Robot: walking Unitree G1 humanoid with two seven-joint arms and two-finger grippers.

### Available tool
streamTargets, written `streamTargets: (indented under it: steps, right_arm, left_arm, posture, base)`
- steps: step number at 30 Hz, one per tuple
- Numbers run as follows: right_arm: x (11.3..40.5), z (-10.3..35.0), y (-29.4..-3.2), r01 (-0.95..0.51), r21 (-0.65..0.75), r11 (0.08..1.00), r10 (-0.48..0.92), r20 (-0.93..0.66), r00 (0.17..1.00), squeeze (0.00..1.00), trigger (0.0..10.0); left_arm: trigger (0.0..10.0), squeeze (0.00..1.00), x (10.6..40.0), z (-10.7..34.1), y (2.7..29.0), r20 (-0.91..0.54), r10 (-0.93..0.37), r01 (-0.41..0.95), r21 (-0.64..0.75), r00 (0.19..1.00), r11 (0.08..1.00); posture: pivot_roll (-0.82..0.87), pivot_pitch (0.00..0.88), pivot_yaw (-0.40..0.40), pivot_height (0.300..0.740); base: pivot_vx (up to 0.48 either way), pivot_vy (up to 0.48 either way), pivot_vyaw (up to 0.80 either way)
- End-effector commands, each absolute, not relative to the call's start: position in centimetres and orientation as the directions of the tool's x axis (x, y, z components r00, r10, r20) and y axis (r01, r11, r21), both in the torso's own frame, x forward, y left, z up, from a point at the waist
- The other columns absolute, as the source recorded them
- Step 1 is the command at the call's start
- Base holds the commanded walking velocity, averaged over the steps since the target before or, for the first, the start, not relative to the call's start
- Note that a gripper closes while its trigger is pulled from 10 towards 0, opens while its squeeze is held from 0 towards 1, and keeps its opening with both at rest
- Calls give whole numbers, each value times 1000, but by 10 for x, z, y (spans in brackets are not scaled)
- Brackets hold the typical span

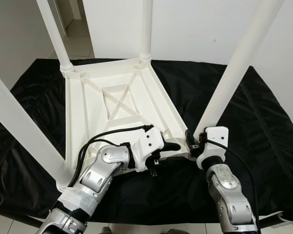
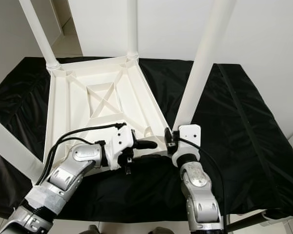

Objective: Building children table

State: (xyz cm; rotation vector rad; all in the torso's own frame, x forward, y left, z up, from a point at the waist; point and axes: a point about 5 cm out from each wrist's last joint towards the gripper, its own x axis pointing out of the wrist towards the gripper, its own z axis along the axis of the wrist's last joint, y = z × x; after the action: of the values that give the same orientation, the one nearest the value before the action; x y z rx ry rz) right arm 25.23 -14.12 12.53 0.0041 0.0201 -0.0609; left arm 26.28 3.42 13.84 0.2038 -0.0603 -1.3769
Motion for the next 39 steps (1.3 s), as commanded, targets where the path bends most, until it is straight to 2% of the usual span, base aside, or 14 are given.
streamTargets:
  steps: [1,2,4,11,12,18,19,28,30,39]
  right_arm:
    - [252,117,-136,128,18,992,-127,-66,990,0,10000]
    - [252,117,-136,128,18,992,-127,-66,990,0,10000]
    - [253,120,-120,147,38,988,-145,-50,988,0,10000]
    - [251,126,-124,140,51,989,-138,-31,990,0,10000]
    - [251,127,-124,130,60,990,-129,-22,991,1000,10000]
    - [249,135,-130,84,44,995,-85,20,996,1000,10000]
    - [248,135,-132,51,37,998,-52,25,998,0,10000]
    - [245,137,-146,-127,-53,991,129,45,991,0,10000]
    - [245,137,-155,-228,-91,969,232,31,972,0,10000]
    - [256,131,-173,-411,-194,891,411,-42,911,0,10000]
  left_arm:
    - [10000,0,260,138,33,-82,-981,971,182,174,157]
    - [10000,0,260,138,33,-82,-981,971,182,174,157]
    - [10000,0,259,138,34,-81,-981,971,179,174,157]
    - [10000,0,258,136,34,-84,-982,972,176,171,154]
    - [10000,0,259,137,34,-83,-982,972,176,172,155]
    - [10000,0,260,138,31,-73,-982,971,179,176,161]
    - [10000,0,260,138,31,-73,-982,971,177,177,161]
    - [10000,0,260,137,32,-81,-980,970,179,179,163]
    - [10000,0,260,137,32,-83,-980,969,184,179,162]
    - [10000,0,262,139,35,-83,-981,968,194,177,158]
  posture:
    - [-74,0,13,740]
    - [-74,0,13,740]
    - [-76,0,15,740]
    - [-79,0,14,740]
    - [-80,0,14,740]
    - [-86,0,10,740]
    - [-86,0,9,740]
    - [-86,2,13,740]
    - [-83,1,16,740]
    - [-71,0,20,740]
  base:
    - [0,0,0]
    - [0,0,0]
    - [0,0,0]
    - [0,0,0]
    - [0,0,0]
    - [0,0,0]
    - [0,0,0]
    - [0,0,0]
    - [0,0,0]
    - [0,0,0]
